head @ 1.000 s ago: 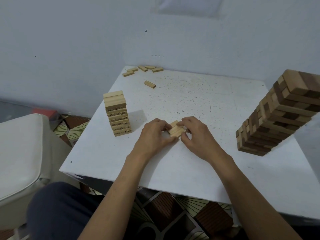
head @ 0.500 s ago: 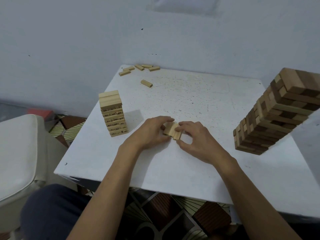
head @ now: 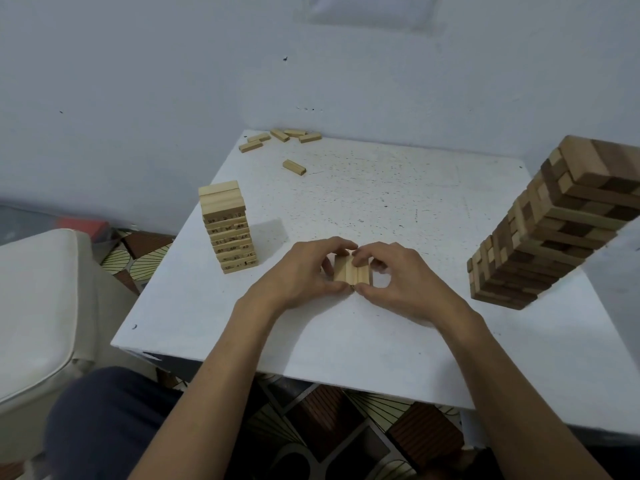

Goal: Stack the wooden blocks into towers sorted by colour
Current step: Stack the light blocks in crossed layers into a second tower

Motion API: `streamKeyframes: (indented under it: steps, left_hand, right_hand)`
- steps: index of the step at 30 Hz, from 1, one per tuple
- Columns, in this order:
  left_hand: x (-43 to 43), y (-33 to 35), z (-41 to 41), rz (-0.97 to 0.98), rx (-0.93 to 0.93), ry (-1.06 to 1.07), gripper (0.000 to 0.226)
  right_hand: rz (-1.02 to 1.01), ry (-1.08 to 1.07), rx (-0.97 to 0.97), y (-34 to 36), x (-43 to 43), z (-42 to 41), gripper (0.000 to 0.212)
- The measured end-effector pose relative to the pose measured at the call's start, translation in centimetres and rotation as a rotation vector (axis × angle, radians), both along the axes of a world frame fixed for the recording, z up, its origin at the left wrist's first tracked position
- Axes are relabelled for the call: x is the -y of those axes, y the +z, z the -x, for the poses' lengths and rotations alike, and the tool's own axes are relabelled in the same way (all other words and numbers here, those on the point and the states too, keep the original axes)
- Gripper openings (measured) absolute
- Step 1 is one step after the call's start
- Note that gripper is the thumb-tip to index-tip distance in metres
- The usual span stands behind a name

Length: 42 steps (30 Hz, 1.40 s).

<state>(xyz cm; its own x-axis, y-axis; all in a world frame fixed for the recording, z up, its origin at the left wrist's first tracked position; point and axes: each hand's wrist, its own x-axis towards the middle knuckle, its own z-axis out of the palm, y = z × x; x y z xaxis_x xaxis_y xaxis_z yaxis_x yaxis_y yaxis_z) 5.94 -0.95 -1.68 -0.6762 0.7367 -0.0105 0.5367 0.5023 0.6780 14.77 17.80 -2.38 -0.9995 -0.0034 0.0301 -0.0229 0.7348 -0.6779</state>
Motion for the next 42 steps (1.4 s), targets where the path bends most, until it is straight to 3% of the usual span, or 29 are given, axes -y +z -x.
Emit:
streamKeyframes:
  steps: [7, 16, 26, 42]
  left_hand:
    - [3.4, 5.2, -3.5, -0.022, -0.091, 0.059, 0.062]
    - [10.7, 12.6, -0.9, -0.010, -0.244, 0.258, 0.067]
    - [13.8, 10.2, 5.1, -0.069, -0.244, 0.385, 0.059]
    - [13.8, 8.7, 6.6, -0.071, -0.189, 0.395, 0.058]
  right_hand:
    - [-0.011, 0.171, 0.026, 6.2, 1.4, -1.1, 0.037]
    - [0.058, 0.342, -0.152, 13.3, 7.9, 4.3, 0.042]
    - [0.000, 0.354, -0.124, 11.9, 11.4, 11.7, 0.047]
    - [-0.003, 0.340, -0.087, 10.6, 11.5, 13.4, 0.046]
